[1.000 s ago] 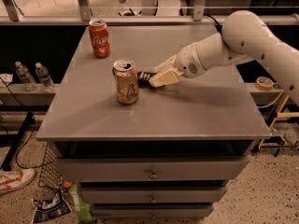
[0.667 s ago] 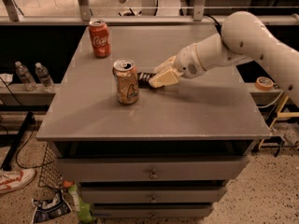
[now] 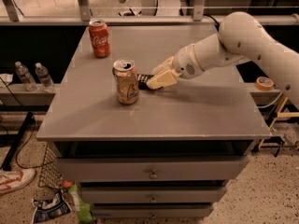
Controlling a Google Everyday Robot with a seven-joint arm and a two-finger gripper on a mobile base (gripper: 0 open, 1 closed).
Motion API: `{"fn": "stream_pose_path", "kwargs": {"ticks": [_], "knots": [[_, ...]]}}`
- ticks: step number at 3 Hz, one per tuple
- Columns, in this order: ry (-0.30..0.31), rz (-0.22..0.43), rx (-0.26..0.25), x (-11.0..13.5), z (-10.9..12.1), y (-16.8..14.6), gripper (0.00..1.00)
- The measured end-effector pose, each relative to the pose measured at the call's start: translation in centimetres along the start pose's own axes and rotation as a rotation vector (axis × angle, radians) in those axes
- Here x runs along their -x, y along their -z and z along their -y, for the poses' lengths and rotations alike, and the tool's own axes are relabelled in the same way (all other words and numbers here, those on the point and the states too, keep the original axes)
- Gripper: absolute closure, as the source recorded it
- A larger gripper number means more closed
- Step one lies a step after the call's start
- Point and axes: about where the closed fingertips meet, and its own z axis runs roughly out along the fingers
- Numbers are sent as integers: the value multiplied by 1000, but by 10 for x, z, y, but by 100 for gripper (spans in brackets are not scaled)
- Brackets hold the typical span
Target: Move rxbar chocolate near orange can
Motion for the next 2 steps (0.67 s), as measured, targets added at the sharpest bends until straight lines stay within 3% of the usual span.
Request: {"fn": "stream_pose_path", "kwargs": {"ticks": [1, 2], "knots": [[1, 0, 5, 0, -1, -2, 12], [1, 0, 3, -1, 0, -2, 0]]}}
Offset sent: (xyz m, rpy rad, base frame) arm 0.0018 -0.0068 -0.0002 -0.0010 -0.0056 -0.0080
